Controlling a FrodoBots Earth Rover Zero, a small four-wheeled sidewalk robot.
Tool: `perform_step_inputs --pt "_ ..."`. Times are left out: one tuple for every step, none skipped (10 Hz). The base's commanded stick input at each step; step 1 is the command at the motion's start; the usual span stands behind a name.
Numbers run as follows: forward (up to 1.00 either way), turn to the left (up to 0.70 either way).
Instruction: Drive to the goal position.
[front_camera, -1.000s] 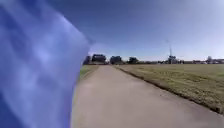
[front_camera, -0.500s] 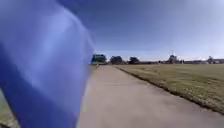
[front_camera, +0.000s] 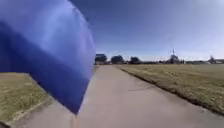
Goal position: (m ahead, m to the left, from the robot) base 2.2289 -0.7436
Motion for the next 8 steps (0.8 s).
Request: perform_step_inputs --pt "1.0 0.0" --pt "1.0 0.0" --pt "1.0 0.0" --pt "1.0 0.0" --pt "1.0 0.0" --pt "1.0 0.0" --pt "1.0 0.0" --pt "1.0 0.0"
